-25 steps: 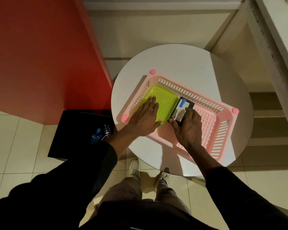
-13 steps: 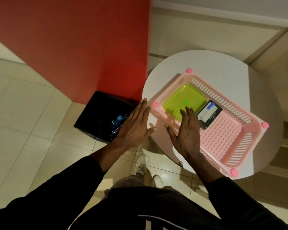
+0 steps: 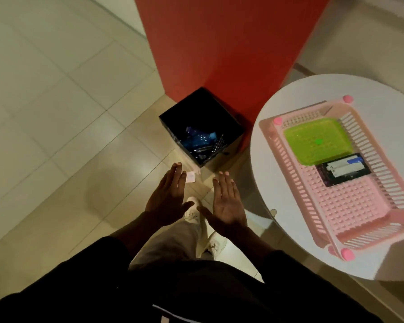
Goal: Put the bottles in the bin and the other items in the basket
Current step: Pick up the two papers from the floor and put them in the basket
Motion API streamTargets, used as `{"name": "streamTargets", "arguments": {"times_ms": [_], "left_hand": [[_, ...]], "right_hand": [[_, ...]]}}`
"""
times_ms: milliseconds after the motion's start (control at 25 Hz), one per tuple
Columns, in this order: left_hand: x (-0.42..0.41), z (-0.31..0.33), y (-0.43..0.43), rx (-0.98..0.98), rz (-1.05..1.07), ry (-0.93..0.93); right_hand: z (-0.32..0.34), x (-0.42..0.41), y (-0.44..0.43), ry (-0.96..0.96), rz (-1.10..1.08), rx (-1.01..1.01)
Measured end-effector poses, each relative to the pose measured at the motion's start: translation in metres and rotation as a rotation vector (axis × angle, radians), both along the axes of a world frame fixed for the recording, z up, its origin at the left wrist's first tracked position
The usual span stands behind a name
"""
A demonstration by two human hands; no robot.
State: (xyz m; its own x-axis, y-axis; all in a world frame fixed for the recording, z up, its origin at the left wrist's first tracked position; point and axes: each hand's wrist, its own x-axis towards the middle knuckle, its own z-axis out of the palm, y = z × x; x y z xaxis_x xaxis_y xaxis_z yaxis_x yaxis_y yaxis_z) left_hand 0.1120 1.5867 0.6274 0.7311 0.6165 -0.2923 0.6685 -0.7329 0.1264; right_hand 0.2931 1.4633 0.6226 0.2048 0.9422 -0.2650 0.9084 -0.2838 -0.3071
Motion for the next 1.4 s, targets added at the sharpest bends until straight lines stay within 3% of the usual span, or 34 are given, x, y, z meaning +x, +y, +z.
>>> {"name": "streamTargets", "arguments": {"times_ms": [120,280,600,880,1080,1400], "left_hand": [[-0.051,-0.003,-0.004,-0.038,0.194,0.071],[-0.103,-0.013,-0.008,-0.062,0.261,0.121],[-0.216,-0.063,0.010,-0.212,0.311,0.173],[-0.263,-0.116,0.066,-0.288,0.240,0.205],[-0.243,-0.170,0.103,-0.248,0.204,0.116],[-0.216,-0.360,0.126,-0.375,0.400,0.145]], "right_hand": [[-0.009,-0.025,0.014,-0.033,0.149,-0.026],[-0.013,-0.051,0.039,-0.021,0.186,-0.018],[-0.043,-0.138,0.092,-0.041,0.193,-0.163],[-0.074,-0.183,0.133,-0.026,0.138,-0.192],[-0.136,-0.171,0.166,-0.048,0.128,-0.233],[-0.342,-0.131,0.224,-0.182,0.206,-0.361]]}}
